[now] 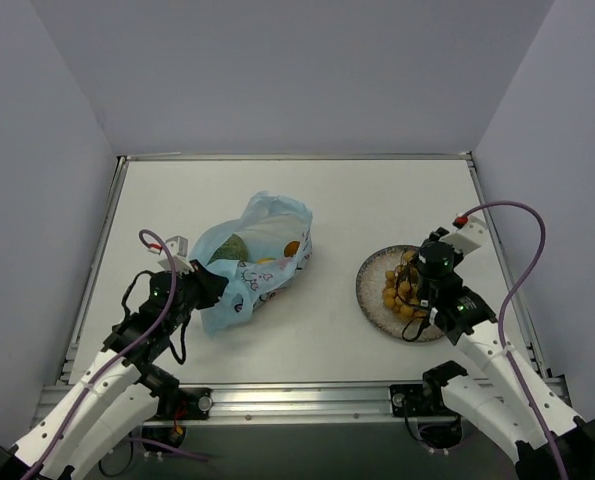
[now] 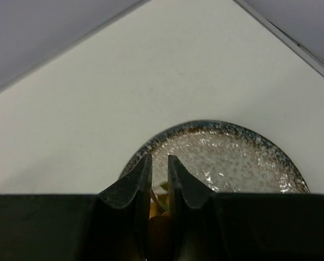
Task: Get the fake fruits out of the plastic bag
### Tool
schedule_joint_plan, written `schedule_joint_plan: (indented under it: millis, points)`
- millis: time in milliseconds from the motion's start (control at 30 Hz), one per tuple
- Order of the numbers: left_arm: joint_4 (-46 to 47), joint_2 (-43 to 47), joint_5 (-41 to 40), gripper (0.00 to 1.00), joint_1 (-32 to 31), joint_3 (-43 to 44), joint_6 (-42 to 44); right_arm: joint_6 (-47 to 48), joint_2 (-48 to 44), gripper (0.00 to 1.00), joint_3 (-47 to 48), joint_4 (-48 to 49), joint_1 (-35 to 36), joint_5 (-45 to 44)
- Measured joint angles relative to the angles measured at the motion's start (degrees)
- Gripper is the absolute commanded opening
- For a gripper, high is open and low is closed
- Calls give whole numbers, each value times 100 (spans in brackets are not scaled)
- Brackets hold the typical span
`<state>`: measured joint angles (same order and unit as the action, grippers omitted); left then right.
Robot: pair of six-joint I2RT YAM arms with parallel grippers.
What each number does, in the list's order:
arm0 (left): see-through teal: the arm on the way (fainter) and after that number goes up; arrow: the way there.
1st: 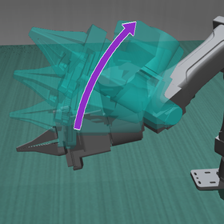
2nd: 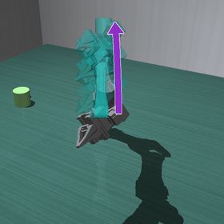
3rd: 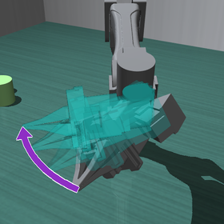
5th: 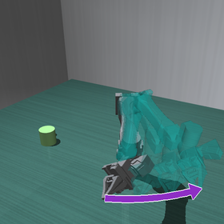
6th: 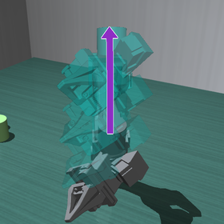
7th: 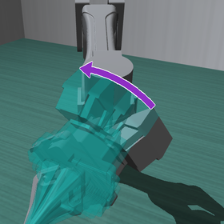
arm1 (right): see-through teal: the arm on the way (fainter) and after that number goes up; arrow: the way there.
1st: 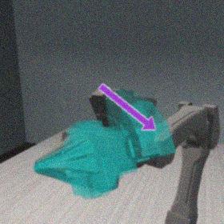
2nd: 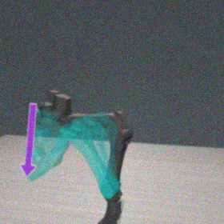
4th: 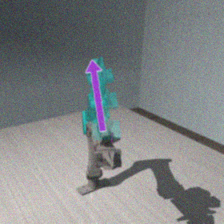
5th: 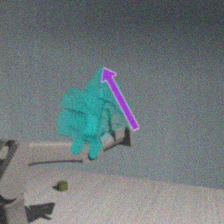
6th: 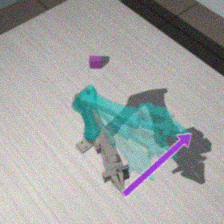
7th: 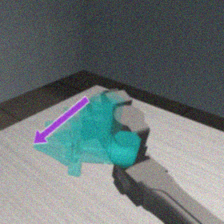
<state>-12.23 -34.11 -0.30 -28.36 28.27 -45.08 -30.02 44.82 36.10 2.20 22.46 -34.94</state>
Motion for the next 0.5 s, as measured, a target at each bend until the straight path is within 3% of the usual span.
schedule_joint_plan:
  millis: [100,167,200,233,267,300,500]
  points:
    - [2,4,39,2,-9,-2,2,-229,13,4,-487,-72,2,-96]
    - [2,7,72,2,-9,-22,2,-413,7,26,-732,-92,2,-109]
    - [9,15,87,2,-9,-50,2,-511,-7,55,-831,-98,0,-105]
    - [9,31,96,3,-9,-96,2,-621,-37,68,-914,-111,2,-105]
    - [4,52,114,2,-9,-151,0,-647,-92,75,-984,-136,2,-103]
    - [-9,76,138,2,-9,-210,-4,-682,-168,80,-1027,-175,2,-87]
    - [-144,153,256,2,-11,-378,-13,-516,-450,80,-581,-348,17,221]
